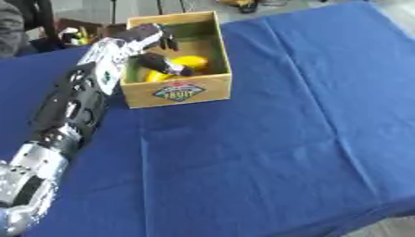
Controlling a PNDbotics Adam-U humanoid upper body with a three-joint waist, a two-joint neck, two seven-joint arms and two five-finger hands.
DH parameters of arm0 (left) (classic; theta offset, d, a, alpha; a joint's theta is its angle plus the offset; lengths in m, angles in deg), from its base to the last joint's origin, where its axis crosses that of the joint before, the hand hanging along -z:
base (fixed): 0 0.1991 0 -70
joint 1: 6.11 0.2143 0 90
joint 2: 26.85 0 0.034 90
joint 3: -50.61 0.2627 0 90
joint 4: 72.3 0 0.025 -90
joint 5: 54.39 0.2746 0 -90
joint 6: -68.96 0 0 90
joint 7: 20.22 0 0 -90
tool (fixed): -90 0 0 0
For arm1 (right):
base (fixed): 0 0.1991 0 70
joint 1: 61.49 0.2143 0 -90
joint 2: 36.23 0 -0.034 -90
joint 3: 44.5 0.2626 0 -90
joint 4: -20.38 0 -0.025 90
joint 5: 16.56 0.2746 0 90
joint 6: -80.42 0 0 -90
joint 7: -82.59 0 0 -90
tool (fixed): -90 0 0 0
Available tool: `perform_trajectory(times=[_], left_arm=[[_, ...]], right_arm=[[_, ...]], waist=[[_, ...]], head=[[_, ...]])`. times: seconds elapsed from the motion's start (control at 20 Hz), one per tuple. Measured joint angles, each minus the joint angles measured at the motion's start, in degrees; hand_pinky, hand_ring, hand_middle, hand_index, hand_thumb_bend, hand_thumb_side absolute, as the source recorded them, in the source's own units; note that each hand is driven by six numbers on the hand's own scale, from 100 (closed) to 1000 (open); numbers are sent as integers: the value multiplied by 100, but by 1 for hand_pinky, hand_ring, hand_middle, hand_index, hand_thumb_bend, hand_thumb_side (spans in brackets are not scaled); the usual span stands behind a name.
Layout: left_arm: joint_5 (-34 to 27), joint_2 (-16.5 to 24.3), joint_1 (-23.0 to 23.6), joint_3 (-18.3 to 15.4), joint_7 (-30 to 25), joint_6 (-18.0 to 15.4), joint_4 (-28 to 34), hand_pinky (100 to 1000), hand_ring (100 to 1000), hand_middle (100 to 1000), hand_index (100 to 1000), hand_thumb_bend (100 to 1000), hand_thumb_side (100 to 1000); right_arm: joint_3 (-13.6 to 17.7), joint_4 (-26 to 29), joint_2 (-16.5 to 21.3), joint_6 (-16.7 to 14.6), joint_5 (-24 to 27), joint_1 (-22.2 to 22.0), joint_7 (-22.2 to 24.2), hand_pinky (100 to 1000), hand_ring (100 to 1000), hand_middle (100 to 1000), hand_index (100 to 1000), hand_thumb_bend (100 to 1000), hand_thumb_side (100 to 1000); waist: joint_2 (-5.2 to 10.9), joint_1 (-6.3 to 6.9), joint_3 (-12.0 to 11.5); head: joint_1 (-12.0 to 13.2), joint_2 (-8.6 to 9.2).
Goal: Pick up objects on the table and place them in the box.
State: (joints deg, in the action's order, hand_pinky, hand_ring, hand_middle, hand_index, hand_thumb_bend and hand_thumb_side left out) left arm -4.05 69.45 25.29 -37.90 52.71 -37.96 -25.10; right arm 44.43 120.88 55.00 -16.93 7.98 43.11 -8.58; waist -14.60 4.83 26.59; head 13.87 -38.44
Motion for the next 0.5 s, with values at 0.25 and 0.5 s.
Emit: perform_trajectory(times=[0.25,0.5], left_arm=[[-1222,15,216,26,424,-138,507,782,656,609,681,539,885],[-3564,134,855,170,447,151,1720,768,624,578,656,377,913]], right_arm=[[33,-2,3,-6,6,-70,-10,650,652,582,764,100,875],[100,-12,13,-32,5,-104,-64,650,652,582,764,100,875]], waist=[[69,-55,-334],[148,-104,-928]], head=[[-135,-2],[-394,-9]])
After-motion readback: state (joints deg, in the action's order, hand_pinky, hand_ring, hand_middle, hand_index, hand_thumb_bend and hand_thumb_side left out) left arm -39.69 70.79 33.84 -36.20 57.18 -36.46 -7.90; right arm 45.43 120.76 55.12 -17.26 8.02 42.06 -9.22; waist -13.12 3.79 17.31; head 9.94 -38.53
